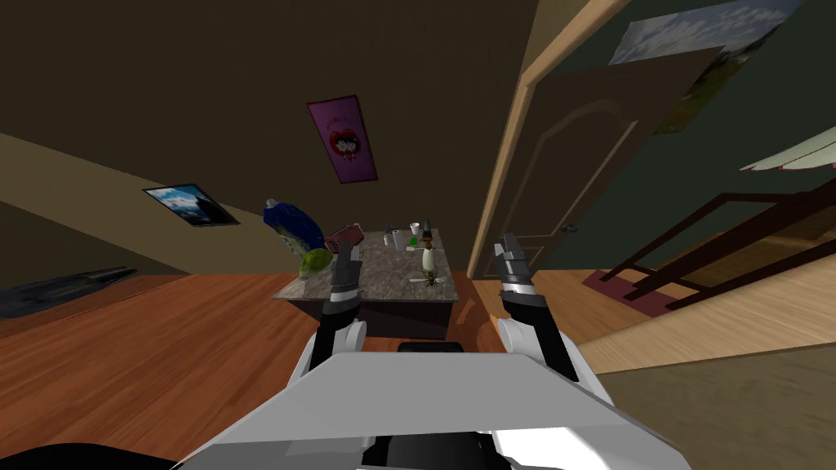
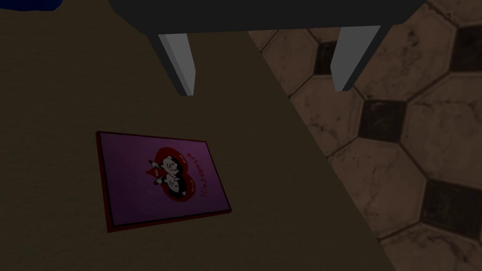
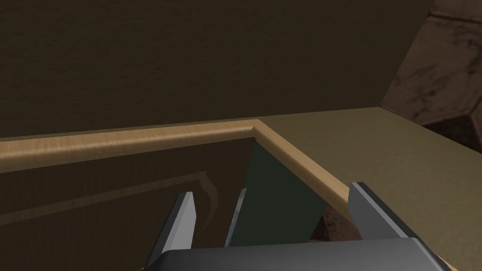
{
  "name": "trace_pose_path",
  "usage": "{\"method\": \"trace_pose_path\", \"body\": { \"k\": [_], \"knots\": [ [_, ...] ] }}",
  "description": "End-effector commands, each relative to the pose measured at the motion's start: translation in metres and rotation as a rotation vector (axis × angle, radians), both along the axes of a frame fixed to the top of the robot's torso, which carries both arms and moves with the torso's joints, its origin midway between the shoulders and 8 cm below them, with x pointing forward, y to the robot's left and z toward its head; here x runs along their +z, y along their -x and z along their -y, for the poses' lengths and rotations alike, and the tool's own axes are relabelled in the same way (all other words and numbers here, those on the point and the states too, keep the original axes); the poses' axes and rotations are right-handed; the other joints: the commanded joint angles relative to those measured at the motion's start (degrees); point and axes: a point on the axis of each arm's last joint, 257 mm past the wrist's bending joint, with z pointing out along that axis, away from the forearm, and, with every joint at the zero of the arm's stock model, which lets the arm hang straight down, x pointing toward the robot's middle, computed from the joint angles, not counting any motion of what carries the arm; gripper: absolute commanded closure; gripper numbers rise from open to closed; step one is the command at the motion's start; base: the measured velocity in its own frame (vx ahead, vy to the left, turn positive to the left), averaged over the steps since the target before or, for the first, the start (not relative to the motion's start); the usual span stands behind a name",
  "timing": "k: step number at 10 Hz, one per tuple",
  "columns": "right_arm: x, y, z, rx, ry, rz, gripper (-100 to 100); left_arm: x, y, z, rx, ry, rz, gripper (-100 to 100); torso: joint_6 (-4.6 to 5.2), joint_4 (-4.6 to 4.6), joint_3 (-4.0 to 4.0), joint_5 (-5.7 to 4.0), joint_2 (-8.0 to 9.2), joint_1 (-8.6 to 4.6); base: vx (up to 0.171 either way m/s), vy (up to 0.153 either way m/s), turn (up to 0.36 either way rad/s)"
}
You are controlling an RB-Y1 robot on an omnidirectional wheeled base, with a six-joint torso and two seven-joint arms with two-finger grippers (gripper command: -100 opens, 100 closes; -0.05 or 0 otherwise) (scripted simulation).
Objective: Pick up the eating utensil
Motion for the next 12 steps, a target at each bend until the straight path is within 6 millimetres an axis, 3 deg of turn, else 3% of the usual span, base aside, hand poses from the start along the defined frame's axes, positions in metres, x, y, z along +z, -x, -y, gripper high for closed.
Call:
{"method": "trace_pose_path", "body": {
  "k": [1,12],
  "knots": [
    [-0.005,-0.002,-0.005,0.021,0.052,-0.016,-100,0.000,0.000,0.000,0.000,0.000,0.000,0,0.00,0.00,0.00,0.00,0.00,0.00,-0.018,-0.004,0.076],
    [-0.068,-0.005,-0.031,0.146,0.377,-0.131,-100,0.000,0.000,0.000,0.000,0.000,0.000,0,-0.02,0.05,0.14,-0.02,0.25,-0.07,-0.050,-0.016,0.094]
  ]
}}
